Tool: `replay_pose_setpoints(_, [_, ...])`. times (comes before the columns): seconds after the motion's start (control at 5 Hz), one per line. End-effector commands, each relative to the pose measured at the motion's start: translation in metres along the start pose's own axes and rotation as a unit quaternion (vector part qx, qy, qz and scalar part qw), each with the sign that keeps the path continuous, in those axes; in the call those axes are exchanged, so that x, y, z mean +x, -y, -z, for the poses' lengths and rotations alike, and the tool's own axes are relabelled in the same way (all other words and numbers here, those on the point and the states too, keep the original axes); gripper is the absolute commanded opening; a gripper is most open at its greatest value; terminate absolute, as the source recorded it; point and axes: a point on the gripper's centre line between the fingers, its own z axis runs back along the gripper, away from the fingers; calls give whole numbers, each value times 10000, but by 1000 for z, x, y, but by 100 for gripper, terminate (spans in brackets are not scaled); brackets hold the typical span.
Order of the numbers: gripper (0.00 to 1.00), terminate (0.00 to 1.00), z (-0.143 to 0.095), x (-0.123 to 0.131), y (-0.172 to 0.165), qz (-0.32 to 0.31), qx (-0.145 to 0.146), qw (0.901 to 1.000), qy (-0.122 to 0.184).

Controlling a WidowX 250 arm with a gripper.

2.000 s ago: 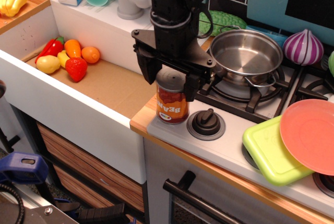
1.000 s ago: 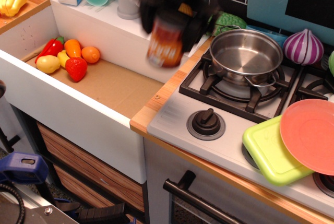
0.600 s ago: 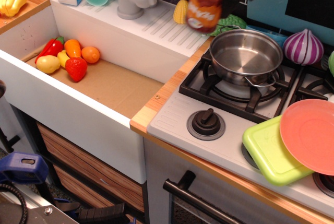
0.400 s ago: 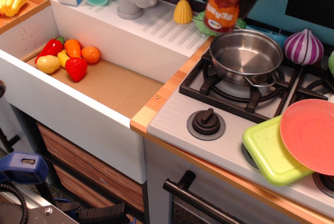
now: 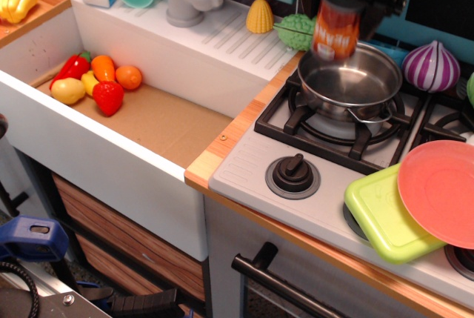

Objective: Put can in pot

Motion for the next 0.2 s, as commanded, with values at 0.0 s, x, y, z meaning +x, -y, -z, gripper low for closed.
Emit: replay_pose_setpoints(0.0, [100,100,-11,7,-2,-24,-118,9995,286])
